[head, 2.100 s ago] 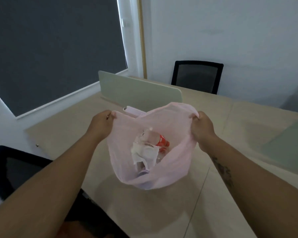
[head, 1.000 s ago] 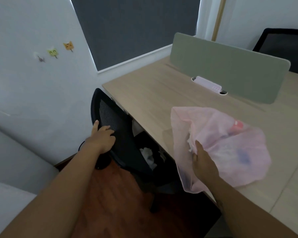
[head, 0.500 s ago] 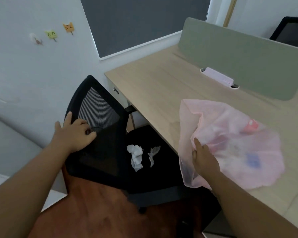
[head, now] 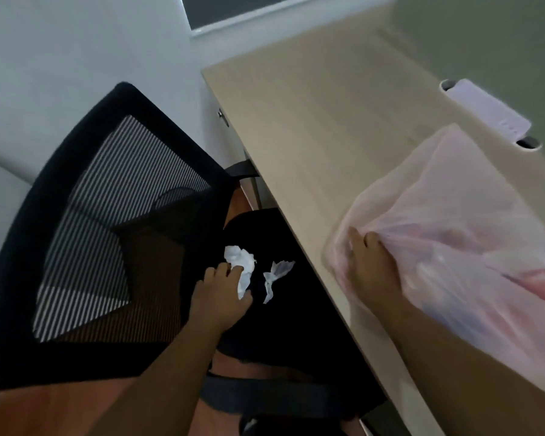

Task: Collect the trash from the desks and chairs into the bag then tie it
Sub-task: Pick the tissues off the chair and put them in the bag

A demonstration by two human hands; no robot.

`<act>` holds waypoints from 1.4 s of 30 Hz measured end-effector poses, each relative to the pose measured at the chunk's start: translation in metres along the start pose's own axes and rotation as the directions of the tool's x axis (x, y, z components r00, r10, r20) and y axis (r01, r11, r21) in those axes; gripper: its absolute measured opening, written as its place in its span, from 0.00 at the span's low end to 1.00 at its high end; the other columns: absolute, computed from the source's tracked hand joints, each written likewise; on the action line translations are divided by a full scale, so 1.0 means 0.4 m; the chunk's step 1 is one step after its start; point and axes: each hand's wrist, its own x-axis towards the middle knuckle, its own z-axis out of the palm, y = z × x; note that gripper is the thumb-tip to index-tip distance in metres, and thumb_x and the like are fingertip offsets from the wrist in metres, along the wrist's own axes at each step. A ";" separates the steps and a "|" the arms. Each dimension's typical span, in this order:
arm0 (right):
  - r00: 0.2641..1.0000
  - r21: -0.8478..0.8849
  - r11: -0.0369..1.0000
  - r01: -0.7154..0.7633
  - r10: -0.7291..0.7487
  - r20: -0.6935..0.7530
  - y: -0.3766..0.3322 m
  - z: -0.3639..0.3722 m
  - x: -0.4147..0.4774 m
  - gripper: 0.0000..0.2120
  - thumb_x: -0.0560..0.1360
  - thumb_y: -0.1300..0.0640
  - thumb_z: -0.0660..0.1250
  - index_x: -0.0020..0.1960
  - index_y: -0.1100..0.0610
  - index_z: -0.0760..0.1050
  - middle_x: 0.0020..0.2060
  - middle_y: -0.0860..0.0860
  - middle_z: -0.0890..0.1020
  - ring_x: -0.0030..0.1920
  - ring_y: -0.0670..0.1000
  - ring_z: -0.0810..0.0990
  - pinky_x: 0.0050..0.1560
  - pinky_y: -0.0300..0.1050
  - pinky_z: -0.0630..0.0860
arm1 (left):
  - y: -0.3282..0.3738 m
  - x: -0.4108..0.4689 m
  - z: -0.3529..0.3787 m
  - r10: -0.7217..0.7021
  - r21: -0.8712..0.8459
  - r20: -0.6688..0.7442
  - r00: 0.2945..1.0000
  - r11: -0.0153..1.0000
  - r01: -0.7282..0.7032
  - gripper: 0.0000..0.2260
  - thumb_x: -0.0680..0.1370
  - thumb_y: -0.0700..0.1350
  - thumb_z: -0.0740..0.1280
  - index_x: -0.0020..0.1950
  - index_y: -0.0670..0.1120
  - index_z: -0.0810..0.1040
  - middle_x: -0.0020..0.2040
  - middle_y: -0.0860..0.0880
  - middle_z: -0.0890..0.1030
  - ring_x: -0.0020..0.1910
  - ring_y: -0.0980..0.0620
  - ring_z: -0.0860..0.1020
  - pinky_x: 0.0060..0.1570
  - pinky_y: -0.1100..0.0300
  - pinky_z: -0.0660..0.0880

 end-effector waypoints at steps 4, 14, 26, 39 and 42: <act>0.988 0.123 0.990 -0.072 0.088 -0.128 -0.004 0.008 0.082 0.16 0.68 0.64 0.64 0.55 0.64 0.76 0.40 0.60 0.76 0.37 0.60 0.75 0.34 0.51 0.72 | 0.014 0.070 0.112 -0.070 -0.088 0.074 0.995 0.993 0.076 0.38 0.72 0.66 0.58 0.79 0.52 0.62 0.78 0.46 0.63 0.69 0.42 0.69 0.61 0.49 0.73; 0.937 0.337 0.937 -0.090 0.194 -0.290 -0.034 0.034 0.188 0.13 0.74 0.58 0.57 0.54 0.57 0.75 0.40 0.58 0.72 0.39 0.61 0.72 0.37 0.52 0.64 | 0.041 0.341 0.368 -0.304 -0.035 0.301 0.904 0.944 0.329 0.54 0.67 0.76 0.64 0.77 0.64 0.28 0.77 0.45 0.24 0.78 0.30 0.35 0.71 0.26 0.50; 0.931 0.408 0.912 -0.043 0.185 -0.314 -0.037 0.037 0.190 0.18 0.74 0.57 0.52 0.56 0.60 0.76 0.40 0.59 0.72 0.39 0.61 0.71 0.38 0.52 0.66 | 0.002 0.445 0.463 -0.349 -0.264 0.210 0.913 0.879 0.397 0.22 0.80 0.51 0.65 0.72 0.48 0.66 0.72 0.40 0.62 0.65 0.39 0.68 0.62 0.45 0.73; 0.914 0.450 0.892 -0.034 0.209 -0.347 -0.039 0.034 0.190 0.14 0.75 0.60 0.57 0.56 0.59 0.76 0.41 0.59 0.74 0.39 0.61 0.73 0.40 0.54 0.71 | 0.006 0.434 0.363 -0.383 -0.657 0.206 0.900 0.627 0.418 0.16 0.83 0.46 0.54 0.66 0.39 0.72 0.63 0.41 0.76 0.52 0.47 0.76 0.49 0.53 0.71; 0.905 0.464 0.885 -0.045 0.233 -0.356 -0.038 0.036 0.192 0.15 0.75 0.59 0.56 0.57 0.58 0.76 0.42 0.60 0.75 0.41 0.62 0.74 0.41 0.55 0.73 | 0.009 0.387 0.301 -0.289 -0.597 0.204 0.935 0.721 0.353 0.14 0.82 0.40 0.58 0.68 0.40 0.69 0.65 0.40 0.70 0.58 0.43 0.75 0.55 0.51 0.71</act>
